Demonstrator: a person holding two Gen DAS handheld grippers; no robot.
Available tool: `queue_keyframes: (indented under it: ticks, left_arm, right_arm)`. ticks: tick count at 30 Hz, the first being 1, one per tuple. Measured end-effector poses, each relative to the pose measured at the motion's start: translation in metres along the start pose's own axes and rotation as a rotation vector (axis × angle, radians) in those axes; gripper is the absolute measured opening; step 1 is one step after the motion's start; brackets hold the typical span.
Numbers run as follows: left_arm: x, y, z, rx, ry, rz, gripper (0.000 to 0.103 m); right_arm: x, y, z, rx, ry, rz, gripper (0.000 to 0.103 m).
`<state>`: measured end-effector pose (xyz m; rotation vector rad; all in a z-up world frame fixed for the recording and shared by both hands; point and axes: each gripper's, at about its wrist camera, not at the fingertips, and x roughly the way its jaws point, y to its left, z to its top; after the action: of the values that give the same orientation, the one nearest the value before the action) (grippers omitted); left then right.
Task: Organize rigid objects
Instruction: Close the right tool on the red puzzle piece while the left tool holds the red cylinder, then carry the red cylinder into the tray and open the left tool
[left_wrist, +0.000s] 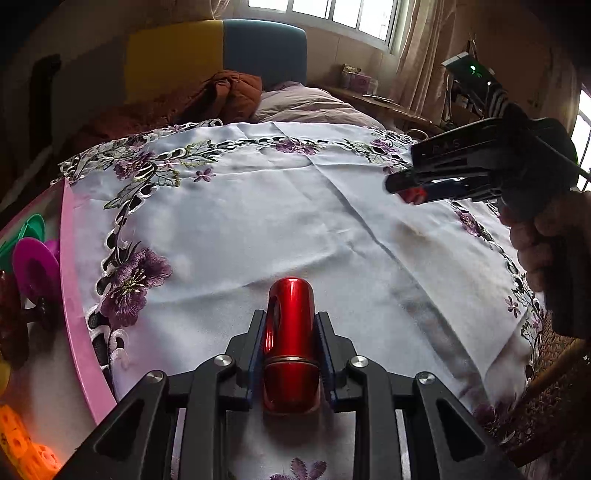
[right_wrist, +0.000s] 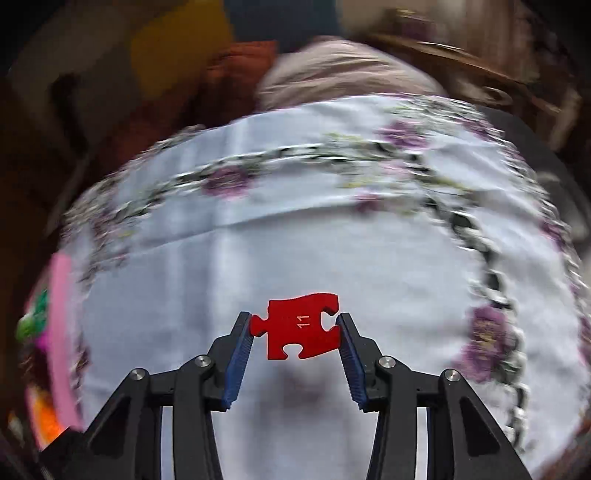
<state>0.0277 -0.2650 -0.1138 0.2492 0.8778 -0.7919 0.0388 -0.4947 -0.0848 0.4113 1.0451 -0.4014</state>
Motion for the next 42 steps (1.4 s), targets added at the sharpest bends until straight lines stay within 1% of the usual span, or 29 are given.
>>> queue_keyframes:
  ticks: [1,3,6,10,20,23,26,30,35,39,42]
  left_arm:
    - [0.0,0.0,0.0,-0.001,-0.001,-0.001,0.025]
    - [-0.001,0.001,-0.001,-0.008,-0.003,-0.006,0.025]
    - [-0.001,0.002,-0.002,-0.013,-0.006,-0.01,0.025]
    - [-0.002,0.002,-0.002,-0.02,-0.008,-0.011,0.025]
    - [-0.003,0.003,0.0,-0.048,0.006,0.0,0.025]
    - [-0.004,-0.001,0.001,-0.026,0.01,0.017,0.025]
    - [-0.008,0.0,0.002,-0.047,0.013,0.012,0.025]
    - [-0.024,-0.004,0.006,-0.049,-0.013,0.002,0.025]
    - [-0.054,-0.004,0.015,-0.059,-0.086,0.006,0.025]
    - [-0.082,0.0,0.021,-0.065,-0.138,0.021,0.025]
    - [-0.096,0.006,0.023,-0.079,-0.16,0.04,0.025]
  right_arm:
    - [0.004,0.006,-0.002,-0.024,0.015,-0.003,0.046]
    - [0.012,0.012,-0.006,-0.068,0.053,-0.057,0.046]
    - [0.02,0.008,-0.009,-0.068,0.095,-0.091,0.047]
    - [0.019,0.011,-0.014,-0.095,0.093,-0.115,0.047]
    - [0.02,0.017,-0.014,-0.13,0.09,-0.133,0.047]
    - [0.02,0.02,-0.015,-0.159,0.081,-0.145,0.047]
    - [0.019,0.019,-0.015,-0.151,0.081,-0.138,0.047]
    - [0.02,0.021,-0.014,-0.171,0.077,-0.15,0.048]
    - [0.02,0.021,-0.014,-0.174,0.079,-0.151,0.047]
    - [0.02,0.02,-0.014,-0.177,0.077,-0.151,0.047]
    - [0.02,0.021,-0.014,-0.183,0.073,-0.153,0.047]
